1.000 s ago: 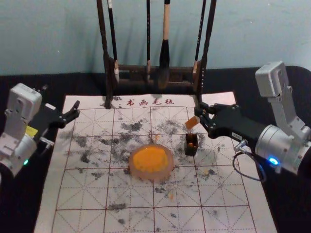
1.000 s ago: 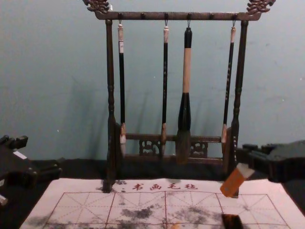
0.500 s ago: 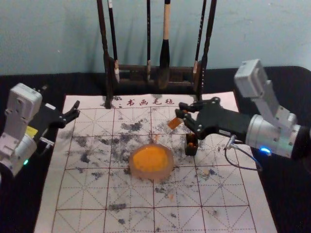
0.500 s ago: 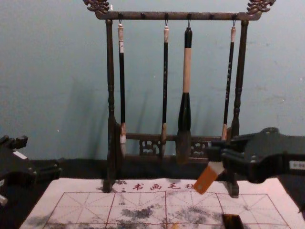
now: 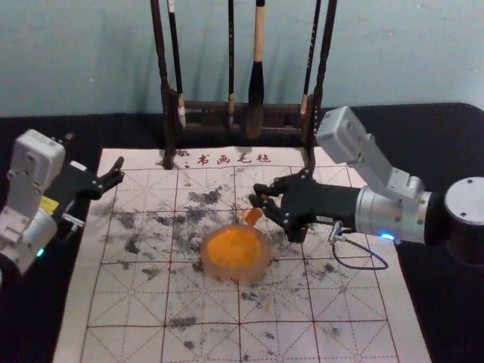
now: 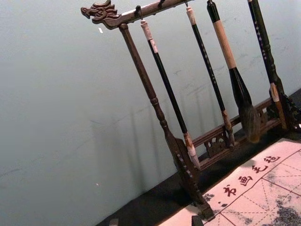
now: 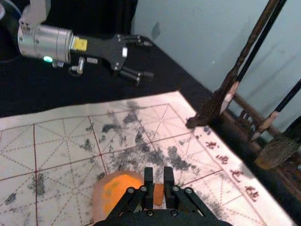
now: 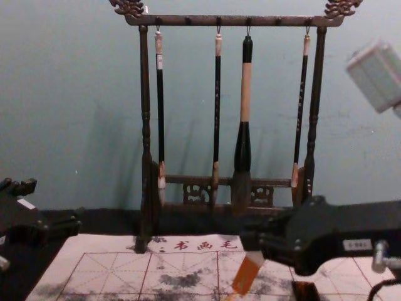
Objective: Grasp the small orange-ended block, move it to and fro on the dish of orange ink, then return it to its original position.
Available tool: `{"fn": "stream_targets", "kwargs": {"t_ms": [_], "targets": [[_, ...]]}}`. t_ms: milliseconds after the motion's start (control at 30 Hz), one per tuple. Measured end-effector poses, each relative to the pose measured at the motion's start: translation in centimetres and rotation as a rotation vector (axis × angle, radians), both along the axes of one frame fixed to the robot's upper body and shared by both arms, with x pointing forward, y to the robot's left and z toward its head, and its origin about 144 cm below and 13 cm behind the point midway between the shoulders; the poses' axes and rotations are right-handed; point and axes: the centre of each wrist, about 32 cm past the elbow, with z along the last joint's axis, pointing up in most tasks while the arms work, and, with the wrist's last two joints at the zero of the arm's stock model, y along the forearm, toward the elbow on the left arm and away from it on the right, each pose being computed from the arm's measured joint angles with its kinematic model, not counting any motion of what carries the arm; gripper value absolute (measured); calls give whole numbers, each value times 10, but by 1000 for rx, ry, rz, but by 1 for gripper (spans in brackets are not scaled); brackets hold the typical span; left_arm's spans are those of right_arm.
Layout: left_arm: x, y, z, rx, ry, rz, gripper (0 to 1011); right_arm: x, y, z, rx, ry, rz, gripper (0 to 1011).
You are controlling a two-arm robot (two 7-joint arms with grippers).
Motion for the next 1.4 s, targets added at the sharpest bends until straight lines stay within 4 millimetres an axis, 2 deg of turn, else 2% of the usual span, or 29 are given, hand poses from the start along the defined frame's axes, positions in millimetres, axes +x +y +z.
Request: {"fn": "stream_targets", "kwargs": {"t_ms": [633,1400], "targets": [[0,0,0,0,0,0,1001,13,23,1,-63,107,4,130],[0,0,0,0,0,0,1001,20,42,1,-82,141,-25,130]]}}
